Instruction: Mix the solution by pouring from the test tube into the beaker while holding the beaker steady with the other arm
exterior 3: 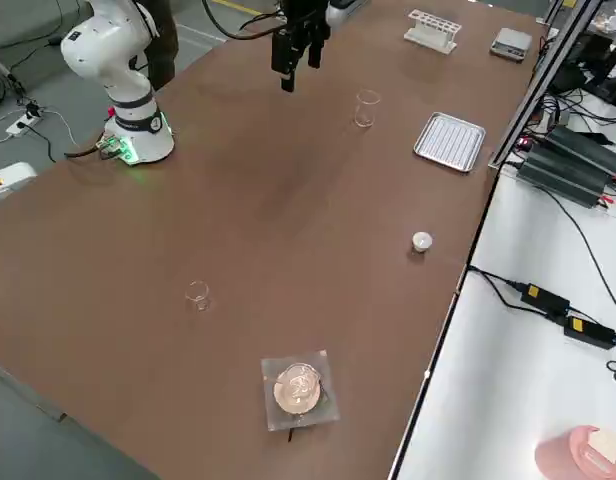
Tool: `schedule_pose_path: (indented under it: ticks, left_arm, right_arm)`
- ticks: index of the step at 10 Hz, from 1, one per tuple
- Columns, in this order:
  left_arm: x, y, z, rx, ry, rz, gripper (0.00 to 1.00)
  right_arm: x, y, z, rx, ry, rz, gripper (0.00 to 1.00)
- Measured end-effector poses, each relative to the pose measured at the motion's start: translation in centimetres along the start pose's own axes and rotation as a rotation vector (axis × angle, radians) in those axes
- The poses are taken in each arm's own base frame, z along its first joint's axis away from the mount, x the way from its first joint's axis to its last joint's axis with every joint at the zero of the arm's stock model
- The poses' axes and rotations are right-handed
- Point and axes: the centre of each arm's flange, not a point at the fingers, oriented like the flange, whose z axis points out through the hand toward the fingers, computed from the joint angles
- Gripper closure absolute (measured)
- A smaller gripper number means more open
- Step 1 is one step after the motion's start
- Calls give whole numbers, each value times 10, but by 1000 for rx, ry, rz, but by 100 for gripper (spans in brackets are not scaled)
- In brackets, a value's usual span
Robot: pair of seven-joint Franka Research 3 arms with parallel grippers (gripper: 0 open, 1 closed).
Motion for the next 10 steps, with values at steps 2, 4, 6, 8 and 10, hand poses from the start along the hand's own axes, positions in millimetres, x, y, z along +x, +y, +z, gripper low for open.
schedule_pose_path:
  ticks: [2,4,6,8,10]
  left_arm:
    - [91,-18,-13,-11,-160,-98,0]
    - [198,-44,9,-14,-332,-219,0]
    - [274,-55,41,-6,-507,-354,0]
    - [306,-64,73,1,-604,-492,0]
    - [334,-77,106,60,-722,-654,0]
  right_arm:
    - [0,0,1,0,1,0,0]
    - [0,1,1,0,5,1,0]
    - [0,0,0,0,8,-1,0]
    - [0,-1,0,0,12,-3,0]
    - [1,-3,0,0,14,-5,0]
